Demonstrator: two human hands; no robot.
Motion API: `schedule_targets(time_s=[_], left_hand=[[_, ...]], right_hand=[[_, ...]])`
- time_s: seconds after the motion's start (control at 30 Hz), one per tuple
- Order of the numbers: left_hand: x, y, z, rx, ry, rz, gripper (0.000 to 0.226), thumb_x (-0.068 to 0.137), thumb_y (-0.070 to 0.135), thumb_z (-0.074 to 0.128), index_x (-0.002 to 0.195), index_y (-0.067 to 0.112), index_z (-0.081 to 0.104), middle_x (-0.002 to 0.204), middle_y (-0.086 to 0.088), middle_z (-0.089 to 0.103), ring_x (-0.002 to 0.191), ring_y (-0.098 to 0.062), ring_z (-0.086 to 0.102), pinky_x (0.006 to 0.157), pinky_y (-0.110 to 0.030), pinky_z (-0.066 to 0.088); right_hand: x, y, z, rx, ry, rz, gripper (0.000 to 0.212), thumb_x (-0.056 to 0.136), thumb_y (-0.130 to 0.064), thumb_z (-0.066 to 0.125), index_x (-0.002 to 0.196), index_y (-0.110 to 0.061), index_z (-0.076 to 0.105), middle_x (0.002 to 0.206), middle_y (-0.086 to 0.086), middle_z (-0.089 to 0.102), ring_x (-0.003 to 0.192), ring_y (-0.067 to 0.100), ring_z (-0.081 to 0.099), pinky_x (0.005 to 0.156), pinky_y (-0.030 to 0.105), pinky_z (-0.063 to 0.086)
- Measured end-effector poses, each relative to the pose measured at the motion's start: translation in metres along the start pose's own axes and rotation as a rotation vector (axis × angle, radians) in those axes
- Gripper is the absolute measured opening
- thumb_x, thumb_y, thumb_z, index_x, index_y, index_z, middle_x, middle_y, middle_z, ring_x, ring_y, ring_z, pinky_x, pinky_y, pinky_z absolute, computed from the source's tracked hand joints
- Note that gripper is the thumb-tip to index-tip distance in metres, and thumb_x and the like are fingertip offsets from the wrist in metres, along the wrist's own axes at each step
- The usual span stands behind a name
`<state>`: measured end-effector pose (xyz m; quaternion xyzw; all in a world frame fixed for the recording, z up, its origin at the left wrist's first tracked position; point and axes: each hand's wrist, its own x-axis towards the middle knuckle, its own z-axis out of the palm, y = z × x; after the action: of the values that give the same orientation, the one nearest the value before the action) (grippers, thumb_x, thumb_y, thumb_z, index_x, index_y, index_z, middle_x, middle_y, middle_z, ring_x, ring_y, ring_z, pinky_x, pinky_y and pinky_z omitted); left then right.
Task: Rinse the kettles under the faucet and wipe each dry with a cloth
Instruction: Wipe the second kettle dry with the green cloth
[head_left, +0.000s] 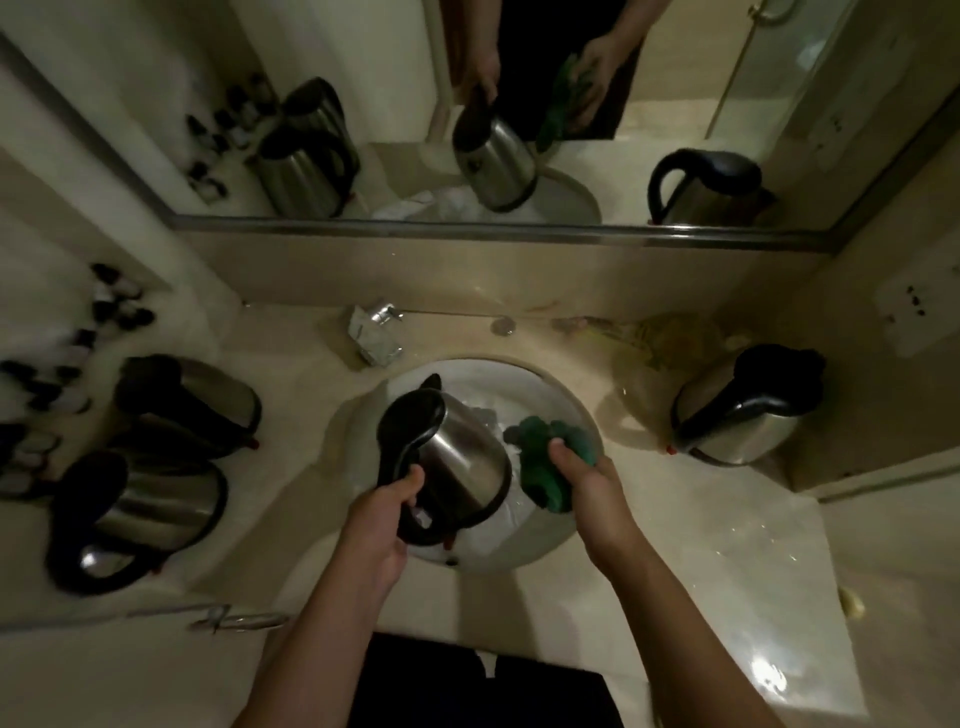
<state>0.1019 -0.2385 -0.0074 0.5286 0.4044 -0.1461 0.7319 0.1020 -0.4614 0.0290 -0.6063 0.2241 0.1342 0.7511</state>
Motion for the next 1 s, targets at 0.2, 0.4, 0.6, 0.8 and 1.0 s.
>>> schedule_targets(time_s=[0.2,0.4,0.6,0.8,1.0], left_hand=[[-0.051,0.023,-0.007,-0.034,-0.092,0.074,0.030,0.081,0.029,0.077,0.109,0.020,0.079,0.124,-0.014,0.069,0.119,-0.033,0.061,0.114,-0.054,0.039],[-0.084,0.043,-0.001,-0.058,-0.123,0.157,0.018,0.097,0.013,0.061,0.088,0.013,0.076,0.068,-0.001,0.070,0.072,-0.016,0.063,0.070,-0.031,0.048],[-0.094,0.053,-0.018,-0.020,-0.154,0.202,0.029,0.070,0.032,0.083,0.055,0.023,0.060,0.065,-0.006,0.042,0.070,-0.023,0.047,0.085,-0.044,0.039],[-0.104,0.062,-0.002,-0.090,-0.163,0.257,0.018,0.085,0.016,0.070,0.068,0.012,0.073,0.067,-0.005,0.066,0.069,-0.021,0.065,0.065,-0.029,0.054],[-0.103,0.060,0.002,-0.002,-0.103,0.275,0.028,0.088,0.019,0.072,0.064,0.016,0.059,0.066,-0.007,0.041,0.068,-0.021,0.046,0.080,-0.036,0.042]], right_hand=[[-0.014,-0.047,0.035,-0.010,-0.088,-0.223,0.025,0.102,-0.018,0.057,0.120,-0.035,0.060,0.120,0.002,0.070,0.099,0.007,0.067,0.086,0.020,0.052],[-0.009,-0.032,0.070,-0.804,-0.379,-0.537,0.089,0.088,-0.075,0.049,0.162,-0.045,0.008,0.172,-0.015,0.002,0.158,0.017,0.015,0.123,0.051,0.033],[0.017,-0.044,0.080,-0.446,-0.211,-0.480,0.051,0.101,-0.060,0.026,0.143,-0.045,0.051,0.147,-0.012,0.056,0.136,0.006,0.050,0.117,0.048,0.042],[-0.008,-0.028,0.097,-0.933,-0.129,-0.977,0.071,0.103,-0.049,0.038,0.163,-0.017,0.021,0.167,0.015,0.024,0.155,0.029,0.024,0.125,0.041,0.022],[0.014,-0.020,0.080,-0.523,-0.010,-0.512,0.049,0.101,-0.047,0.027,0.132,-0.023,0.057,0.120,0.001,0.063,0.112,0.010,0.060,0.101,0.043,0.051]])
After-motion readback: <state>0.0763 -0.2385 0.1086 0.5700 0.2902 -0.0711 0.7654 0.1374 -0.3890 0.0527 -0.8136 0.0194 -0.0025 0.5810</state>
